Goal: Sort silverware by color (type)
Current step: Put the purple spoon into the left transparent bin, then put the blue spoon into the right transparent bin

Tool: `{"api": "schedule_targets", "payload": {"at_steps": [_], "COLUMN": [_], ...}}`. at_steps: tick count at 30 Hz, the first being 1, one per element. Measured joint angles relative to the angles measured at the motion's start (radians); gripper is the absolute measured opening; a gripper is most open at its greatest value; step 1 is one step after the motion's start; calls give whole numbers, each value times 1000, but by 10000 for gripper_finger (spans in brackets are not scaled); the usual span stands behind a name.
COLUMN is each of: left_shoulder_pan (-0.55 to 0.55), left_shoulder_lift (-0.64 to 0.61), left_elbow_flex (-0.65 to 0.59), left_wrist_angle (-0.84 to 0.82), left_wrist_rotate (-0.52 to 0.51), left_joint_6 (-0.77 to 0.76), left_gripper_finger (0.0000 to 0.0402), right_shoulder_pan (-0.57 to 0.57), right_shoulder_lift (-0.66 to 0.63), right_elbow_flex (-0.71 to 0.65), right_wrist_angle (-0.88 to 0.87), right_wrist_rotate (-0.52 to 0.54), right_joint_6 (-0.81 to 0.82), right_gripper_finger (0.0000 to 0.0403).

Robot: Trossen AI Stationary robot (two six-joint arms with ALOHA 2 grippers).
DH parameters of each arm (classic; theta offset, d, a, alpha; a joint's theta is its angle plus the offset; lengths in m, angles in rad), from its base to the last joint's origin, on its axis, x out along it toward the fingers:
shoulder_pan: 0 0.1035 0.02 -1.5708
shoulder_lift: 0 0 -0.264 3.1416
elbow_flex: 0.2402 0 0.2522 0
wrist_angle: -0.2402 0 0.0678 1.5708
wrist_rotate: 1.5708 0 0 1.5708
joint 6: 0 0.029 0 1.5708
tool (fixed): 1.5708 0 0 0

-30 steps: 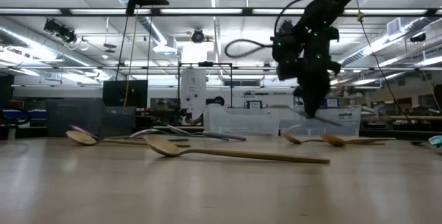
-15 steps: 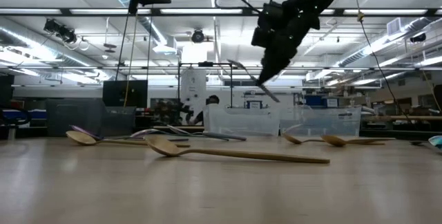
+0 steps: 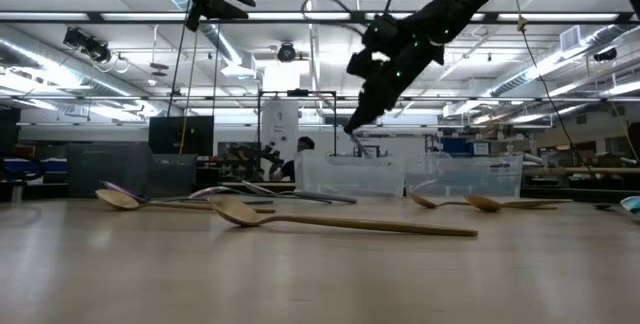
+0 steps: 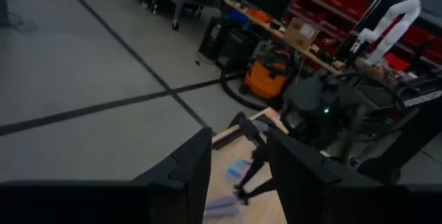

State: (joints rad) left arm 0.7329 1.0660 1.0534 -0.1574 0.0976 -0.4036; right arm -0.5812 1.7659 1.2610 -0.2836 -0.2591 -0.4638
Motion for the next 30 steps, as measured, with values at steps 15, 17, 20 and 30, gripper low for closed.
{"api": "schedule_targets", "payload": {"at_steps": [15, 17, 20, 30], "left_shoulder_pan": [-4, -4, -4, -4], "left_shoulder_lift": [9, 8, 8, 8], "left_elbow_flex": [0, 0, 0, 0], "left_wrist_angle": [-36, -57, -82, -129], "left_wrist_rotate": [0, 1, 1, 11], "left_joint_6": [-38, -38, -38, -54], "left_gripper_finger": [148, 148, 148, 148], "right_shoulder_pan": [-19, -18, -22, -24], "right_shoulder_lift": [131, 131, 131, 121], "right_elbow_flex": [0, 0, 0, 11], "right_wrist_angle": [-45, -40, -42, -74], "right_wrist_rotate": [101, 128, 141, 138], "right_joint_6": [77, 77, 75, 76], "right_gripper_finger": [65, 74, 94, 153]}}
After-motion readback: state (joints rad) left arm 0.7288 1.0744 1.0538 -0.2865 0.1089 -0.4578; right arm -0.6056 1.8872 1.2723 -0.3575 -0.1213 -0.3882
